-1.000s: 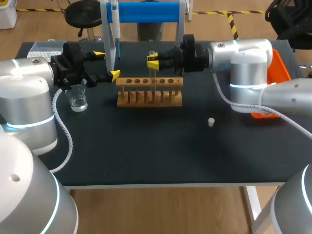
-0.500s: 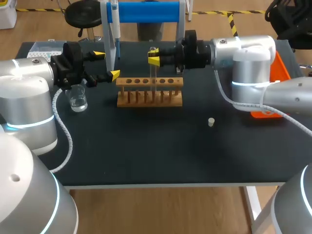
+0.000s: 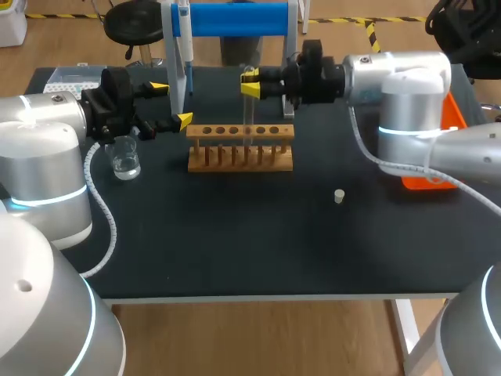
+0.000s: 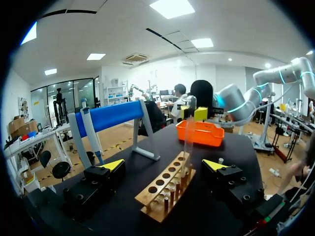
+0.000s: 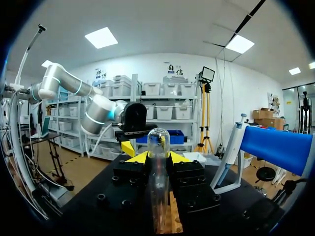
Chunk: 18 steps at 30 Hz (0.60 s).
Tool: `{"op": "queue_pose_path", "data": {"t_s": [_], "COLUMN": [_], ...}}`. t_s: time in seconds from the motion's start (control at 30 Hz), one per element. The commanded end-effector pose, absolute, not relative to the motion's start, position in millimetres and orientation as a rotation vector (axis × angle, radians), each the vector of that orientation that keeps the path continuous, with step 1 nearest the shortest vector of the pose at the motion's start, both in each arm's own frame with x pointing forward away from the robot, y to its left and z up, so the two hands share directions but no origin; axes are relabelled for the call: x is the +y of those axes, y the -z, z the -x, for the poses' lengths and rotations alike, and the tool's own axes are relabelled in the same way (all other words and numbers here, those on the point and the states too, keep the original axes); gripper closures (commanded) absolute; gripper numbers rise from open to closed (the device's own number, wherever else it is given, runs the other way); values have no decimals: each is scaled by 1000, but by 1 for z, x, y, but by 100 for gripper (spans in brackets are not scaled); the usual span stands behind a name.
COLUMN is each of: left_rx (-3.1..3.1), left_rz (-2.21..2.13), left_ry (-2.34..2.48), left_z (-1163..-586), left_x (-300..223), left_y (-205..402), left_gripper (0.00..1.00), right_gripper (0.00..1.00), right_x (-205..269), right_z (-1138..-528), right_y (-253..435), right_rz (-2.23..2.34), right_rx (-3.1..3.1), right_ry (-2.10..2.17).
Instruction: Invert the test tube, pick up the pipette, mount the tip to pipette, aspirate from beaker and dispense into the tube, eject the tip, return the pipette, and cap with the stopper.
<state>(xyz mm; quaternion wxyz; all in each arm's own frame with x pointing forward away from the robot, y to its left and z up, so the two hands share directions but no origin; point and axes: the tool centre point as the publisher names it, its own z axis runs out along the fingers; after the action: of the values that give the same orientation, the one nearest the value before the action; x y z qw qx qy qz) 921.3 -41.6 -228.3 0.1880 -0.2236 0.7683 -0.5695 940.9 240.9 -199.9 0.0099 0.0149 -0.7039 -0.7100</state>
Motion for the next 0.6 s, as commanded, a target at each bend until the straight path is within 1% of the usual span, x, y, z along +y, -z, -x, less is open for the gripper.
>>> {"op": "queue_pose_path", "data": {"t_s": [0.03, 0.6], "left_rx": [2155, 2155], "left_rz": [631, 631], "left_ry": [1601, 1601], "left_z": [-920, -920], "left_x": [-43, -43], "left_y": [229, 229], "left_gripper": [0, 0], "right_gripper": [100, 100], "right_x": [233, 201], "right_z": [-934, -912], "right_y": [190, 168], "right_rz": [-39, 22], "right_rx": [-2221, -2262], "right_ry": [2219, 2199]}}
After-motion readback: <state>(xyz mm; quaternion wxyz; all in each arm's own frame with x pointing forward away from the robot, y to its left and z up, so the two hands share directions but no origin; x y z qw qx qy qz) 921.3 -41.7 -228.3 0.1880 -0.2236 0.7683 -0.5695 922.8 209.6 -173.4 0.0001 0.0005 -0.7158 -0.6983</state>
